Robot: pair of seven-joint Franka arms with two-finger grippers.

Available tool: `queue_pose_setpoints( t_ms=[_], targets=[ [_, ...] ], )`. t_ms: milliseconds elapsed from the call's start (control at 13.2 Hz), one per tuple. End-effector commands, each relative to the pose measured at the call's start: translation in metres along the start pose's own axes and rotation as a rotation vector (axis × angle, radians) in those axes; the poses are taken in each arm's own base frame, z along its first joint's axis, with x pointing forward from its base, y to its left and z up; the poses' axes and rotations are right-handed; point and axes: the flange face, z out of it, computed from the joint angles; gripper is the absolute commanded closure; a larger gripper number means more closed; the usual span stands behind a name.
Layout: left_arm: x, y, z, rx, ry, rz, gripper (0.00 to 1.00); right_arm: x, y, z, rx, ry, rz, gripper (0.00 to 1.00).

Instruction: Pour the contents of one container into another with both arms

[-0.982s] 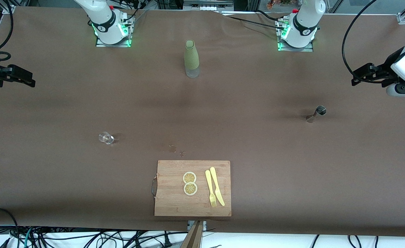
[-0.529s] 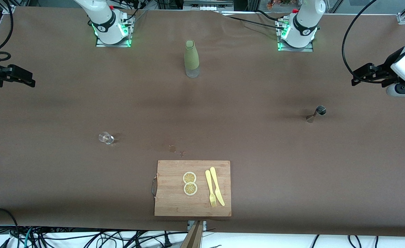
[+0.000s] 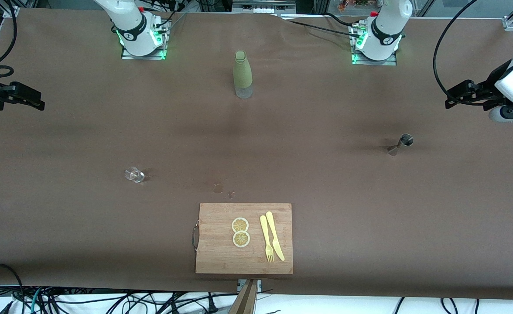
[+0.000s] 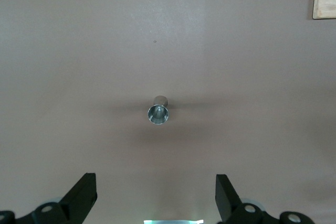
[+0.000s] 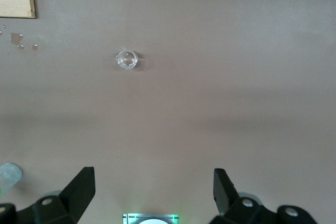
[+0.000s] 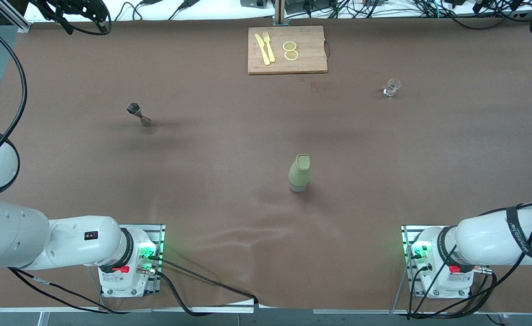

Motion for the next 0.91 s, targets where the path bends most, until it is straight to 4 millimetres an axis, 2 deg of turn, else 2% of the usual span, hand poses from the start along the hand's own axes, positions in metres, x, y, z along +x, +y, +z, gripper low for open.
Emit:
queue_pose_setpoints(
  t_ms=[0, 680, 831],
  targets=[
    [0.002, 0.0, -0.004, 0.023, 0.002, 0.012, 0.0, -0.002, 0.0, -0.001, 0.017, 0.007, 0.011, 0.0],
    [0.001, 0.002, -0.005, 0.022, 0.002, 0.015, 0.0, -0.002, 0.002, -0.001, 0.017, 0.007, 0.012, 0.0],
    [0.001, 0.001, -0.004, 0.019, -0.003, 0.012, 0.0, -0.001, 0.012, 0.001, 0.017, 0.003, 0.03, 0.0]
  ],
)
